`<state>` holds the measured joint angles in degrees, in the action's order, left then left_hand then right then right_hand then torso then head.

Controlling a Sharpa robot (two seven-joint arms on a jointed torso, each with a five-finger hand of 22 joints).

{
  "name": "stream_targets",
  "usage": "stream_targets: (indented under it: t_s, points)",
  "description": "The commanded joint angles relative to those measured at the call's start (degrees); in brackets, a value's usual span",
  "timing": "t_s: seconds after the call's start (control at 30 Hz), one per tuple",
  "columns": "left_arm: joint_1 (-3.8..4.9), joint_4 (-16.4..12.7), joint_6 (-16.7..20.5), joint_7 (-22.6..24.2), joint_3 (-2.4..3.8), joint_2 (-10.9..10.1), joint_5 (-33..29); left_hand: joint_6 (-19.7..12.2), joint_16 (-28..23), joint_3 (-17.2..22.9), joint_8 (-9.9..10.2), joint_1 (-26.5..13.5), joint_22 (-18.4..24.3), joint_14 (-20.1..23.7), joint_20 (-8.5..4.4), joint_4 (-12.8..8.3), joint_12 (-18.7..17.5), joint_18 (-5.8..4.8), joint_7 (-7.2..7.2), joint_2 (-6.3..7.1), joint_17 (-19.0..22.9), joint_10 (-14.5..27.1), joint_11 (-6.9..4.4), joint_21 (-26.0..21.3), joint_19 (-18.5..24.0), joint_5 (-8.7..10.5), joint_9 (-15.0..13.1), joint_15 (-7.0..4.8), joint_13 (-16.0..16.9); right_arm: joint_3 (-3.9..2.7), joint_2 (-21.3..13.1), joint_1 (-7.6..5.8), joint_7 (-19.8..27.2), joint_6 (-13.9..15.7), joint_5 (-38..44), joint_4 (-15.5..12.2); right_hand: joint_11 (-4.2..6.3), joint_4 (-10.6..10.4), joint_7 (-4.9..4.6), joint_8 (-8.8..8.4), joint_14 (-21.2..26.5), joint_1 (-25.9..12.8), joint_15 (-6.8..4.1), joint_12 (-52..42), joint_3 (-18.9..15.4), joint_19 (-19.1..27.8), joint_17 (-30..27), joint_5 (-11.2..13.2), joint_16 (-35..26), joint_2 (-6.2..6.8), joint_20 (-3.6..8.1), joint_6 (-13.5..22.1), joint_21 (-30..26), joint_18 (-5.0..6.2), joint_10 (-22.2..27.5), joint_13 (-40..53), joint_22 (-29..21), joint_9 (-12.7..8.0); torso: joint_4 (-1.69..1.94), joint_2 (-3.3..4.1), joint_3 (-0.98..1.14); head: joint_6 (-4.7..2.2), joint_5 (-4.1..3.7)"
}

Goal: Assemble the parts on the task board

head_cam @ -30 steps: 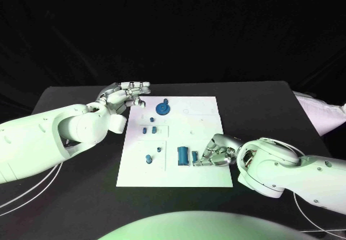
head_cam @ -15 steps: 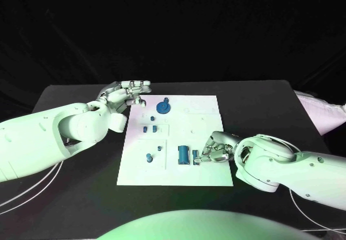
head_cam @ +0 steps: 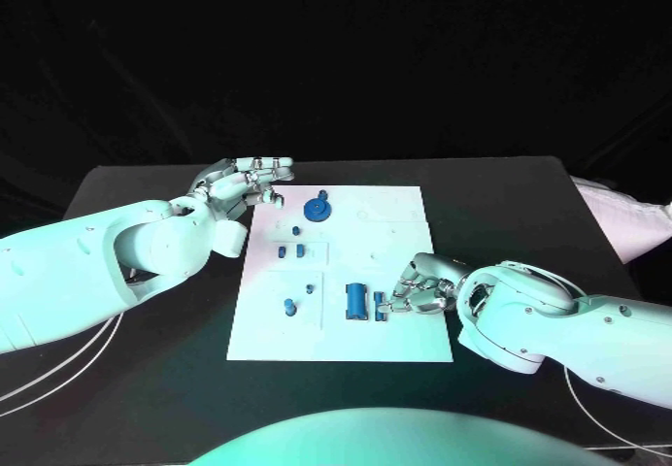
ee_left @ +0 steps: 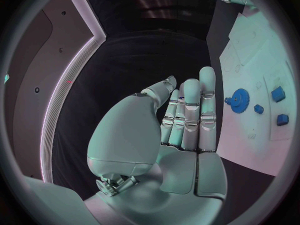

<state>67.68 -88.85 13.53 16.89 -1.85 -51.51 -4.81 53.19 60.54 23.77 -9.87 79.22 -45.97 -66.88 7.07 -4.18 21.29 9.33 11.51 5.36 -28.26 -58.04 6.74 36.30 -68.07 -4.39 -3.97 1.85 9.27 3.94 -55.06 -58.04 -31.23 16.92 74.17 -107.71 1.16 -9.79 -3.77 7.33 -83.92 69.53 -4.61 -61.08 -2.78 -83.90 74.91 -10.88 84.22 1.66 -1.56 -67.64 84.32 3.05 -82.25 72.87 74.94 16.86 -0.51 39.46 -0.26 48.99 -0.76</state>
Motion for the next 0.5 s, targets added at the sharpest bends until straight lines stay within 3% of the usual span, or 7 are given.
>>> stream_targets:
  t_s: [0.03, 0.33, 0.5]
  points:
    - [0.02, 0.02, -1.02, 0.29, 0.02, 0.17, 0.08, -0.37, 0.26, -0.27, -0.32, 0.18, 0.02, 0.38, 0.21, 0.06, 0.39, 1.1, 0.06, -0.44, 0.05, 0.42, 0.18, -0.38, 0.13, -0.39, -0.07, -0.07, 0.08, -0.25, -0.78, -0.63, 3.46, 3.87, -3.76, -0.38, -0.37, -0.04, 0.07, -0.13, -3.96, -0.37, -0.05, 0.98, -0.74, -1.21, 3.55, -0.49, -0.58, -0.1, 0.11, 0.75, -0.08, -0.6, 0.61, -0.5, 4.15, 0.15, 0.01, -0.07, -0.06, -0.21, -0.28]
    - [-0.17, 0.61, -0.85, 0.78, -0.12, 0.82, -0.04, -0.44, 0.27, -0.34, -0.44, 0.1, 0.03, 0.46, 0.23, 0.1, 0.53, 1.09, 0.08, -0.47, 0.1, 0.51, 0.2, -0.42, 0.19, -0.39, -0.07, -0.04, 0.09, -0.52, -2.27, -3.93, 10.99, 7.59, -14.63, 0.8, -1.29, 0.65, -1.04, -1.85, -3.97, 0.88, 0.7, 0.95, -1.61, -1.11, 3.5, -1.16, -0.65, -0.65, -0.52, 3.66, -0.21, -0.57, 0.97, -0.3, 4.0, -0.48, 0.05, -0.72, -0.24, -0.74, -0.53]
    - [-0.65, 1.0, -0.6, 1.21, -0.29, 1.11, -0.3, -0.44, 0.28, -0.41, -0.52, 0.01, 0.03, 0.5, 0.25, 0.15, 0.64, 1.08, 0.08, -0.49, 0.13, 0.52, 0.2, -0.44, 0.22, -0.38, -0.08, -0.02, 0.1, -0.54, -1.48, -5.23, 12.88, 8.39, -14.49, 2.89, -1.47, 2.99, -1.23, -1.88, -3.95, 3.96, 0.92, 1.38, -1.56, -0.98, 3.42, 0.25, -0.73, -0.45, -0.84, 3.67, -0.35, -0.51, 1.45, -0.44, 3.81, -0.48, 0.04, -1.28, -0.28, -0.9, -0.37]
